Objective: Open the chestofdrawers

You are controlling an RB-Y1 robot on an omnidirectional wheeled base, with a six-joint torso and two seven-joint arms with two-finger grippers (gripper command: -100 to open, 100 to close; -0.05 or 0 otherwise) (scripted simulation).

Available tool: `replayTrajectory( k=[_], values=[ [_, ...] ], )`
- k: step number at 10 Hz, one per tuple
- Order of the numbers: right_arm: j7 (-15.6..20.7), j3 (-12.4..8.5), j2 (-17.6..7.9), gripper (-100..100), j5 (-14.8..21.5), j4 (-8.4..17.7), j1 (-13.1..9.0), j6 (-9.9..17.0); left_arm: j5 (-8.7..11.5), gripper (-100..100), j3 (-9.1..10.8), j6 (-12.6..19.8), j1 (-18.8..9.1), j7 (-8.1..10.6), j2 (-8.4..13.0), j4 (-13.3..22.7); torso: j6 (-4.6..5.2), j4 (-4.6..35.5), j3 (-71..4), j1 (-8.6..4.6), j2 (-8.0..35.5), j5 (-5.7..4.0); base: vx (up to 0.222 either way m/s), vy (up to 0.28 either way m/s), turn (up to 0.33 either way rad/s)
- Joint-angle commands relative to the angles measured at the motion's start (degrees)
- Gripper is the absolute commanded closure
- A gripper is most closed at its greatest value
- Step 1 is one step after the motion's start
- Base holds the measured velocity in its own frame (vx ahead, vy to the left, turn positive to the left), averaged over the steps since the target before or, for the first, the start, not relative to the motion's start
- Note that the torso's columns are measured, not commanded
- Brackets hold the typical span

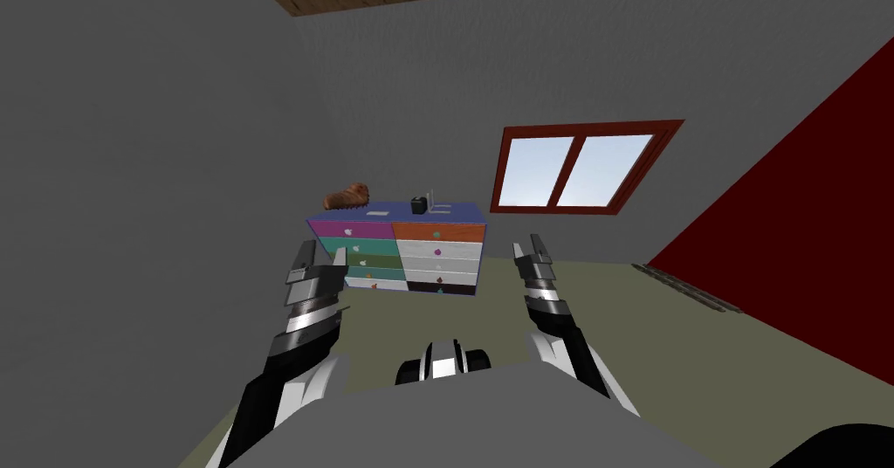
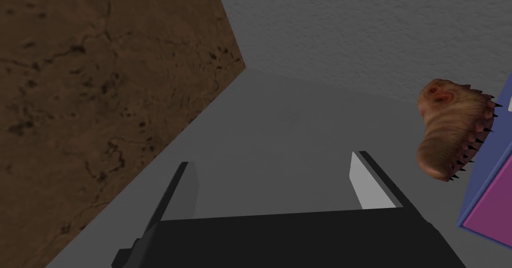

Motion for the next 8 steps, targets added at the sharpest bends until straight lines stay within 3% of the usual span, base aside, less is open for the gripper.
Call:
replayTrajectory(
  k=[1,4,8],
  values=[
    [0.0,0.0,0.0,0,0.0,0.01,0.0,0.0,-0.08,-100,0.16,-0.18,-1.08,0.33,4.66,1.93,0.0,0.56,-1.13,-0.01,0.52,0.0,0.022,-0.026,0.003],
    [0.0,0.0,0.0,0,0.0,0.01,0.01,0.0,-0.3,-100,0.34,-0.66,-3.2,0.92,8.44,5.98,0.0,0.78,-1.44,-0.05,0.72,-0.02,0.037,-0.046,0.005],
    [0.0,0.0,0.01,0,0.0,0.01,0.01,0.0,-0.6,-100,0.59,-1.31,-6.04,1.71,10.38,11.38,0.0,0.8,-1.42,-0.01,0.77,-0.01,0.045,-0.054,0.006]
  ],
)
